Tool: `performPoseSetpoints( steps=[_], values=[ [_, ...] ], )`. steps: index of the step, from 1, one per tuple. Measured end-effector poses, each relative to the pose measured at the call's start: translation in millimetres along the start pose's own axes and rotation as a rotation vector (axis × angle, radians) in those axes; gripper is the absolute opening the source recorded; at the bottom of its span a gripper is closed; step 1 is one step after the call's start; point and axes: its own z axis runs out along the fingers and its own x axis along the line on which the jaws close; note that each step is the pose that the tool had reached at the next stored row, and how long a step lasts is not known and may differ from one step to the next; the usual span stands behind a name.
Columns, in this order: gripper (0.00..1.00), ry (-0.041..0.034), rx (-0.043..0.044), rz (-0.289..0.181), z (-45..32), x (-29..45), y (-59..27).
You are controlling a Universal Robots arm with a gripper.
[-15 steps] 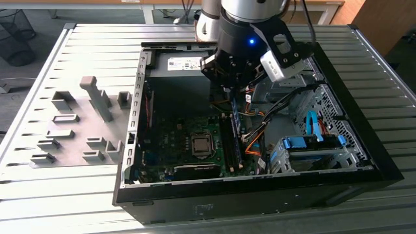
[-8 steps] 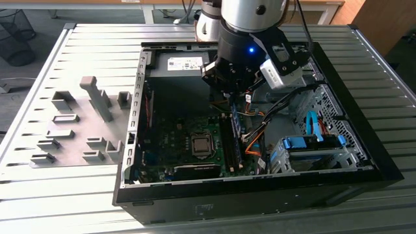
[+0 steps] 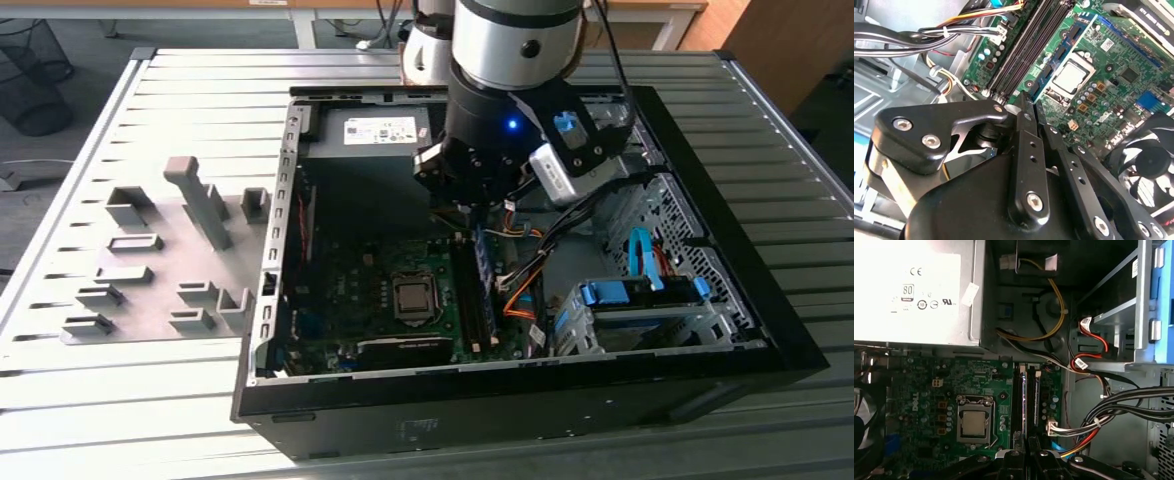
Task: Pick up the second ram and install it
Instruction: 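Insert the second ram into the second slot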
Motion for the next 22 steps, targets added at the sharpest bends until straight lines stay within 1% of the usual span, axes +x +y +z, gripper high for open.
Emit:
performPoseSetpoints(
  steps=[8,22],
  values=[
    [0.14,-0.0001,0.0001,0.010,14.2,0.2,-0.3],
    [0.14,-0.0002,0.0000,0.010,15.7,0.2,-0.4]
  ],
)
